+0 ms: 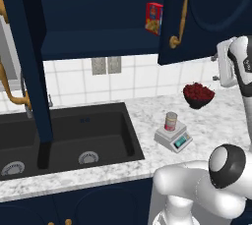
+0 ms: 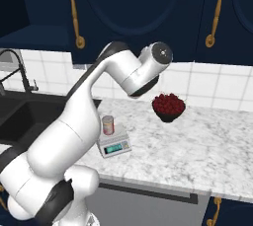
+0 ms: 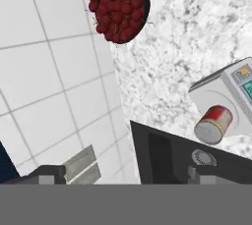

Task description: Pick the canned food and place it on the digital scale for weighing, and close the cabinet.

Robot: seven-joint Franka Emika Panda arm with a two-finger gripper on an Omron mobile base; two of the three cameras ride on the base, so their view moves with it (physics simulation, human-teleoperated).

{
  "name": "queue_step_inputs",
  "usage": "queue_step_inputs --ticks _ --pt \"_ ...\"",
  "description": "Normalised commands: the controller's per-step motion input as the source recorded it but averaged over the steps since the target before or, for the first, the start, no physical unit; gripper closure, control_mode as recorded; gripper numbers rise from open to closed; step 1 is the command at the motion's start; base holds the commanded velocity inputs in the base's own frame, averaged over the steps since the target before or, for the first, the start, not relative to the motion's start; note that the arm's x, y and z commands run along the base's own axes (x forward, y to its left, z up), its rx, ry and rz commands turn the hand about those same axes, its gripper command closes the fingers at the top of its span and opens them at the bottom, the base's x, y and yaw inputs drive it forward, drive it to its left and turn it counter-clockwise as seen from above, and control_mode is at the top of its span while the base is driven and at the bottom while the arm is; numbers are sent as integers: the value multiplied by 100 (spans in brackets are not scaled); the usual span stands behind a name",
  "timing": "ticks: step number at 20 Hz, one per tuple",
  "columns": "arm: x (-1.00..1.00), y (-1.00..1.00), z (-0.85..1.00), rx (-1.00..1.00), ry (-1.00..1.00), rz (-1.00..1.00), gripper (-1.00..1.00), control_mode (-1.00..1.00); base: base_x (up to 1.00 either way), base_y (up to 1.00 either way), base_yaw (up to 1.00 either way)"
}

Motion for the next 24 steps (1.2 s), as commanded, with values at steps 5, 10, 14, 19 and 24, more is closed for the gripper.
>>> queue_step_inputs --ticks 5,10,14,19,24 --pt "77 80 14 -9 0 -10 -100 -100 0 0 0" --pt "74 62 7 -6 0 -7 -100 -100 0 0 0" --pt "59 34 -3 0 0 -6 -100 -100 0 0 0" --pt "2 8 -3 -12 11 -5 -100 -100 0 0 0" --pt "-91 51 0 -27 0 0 -100 -100 0 0 0"
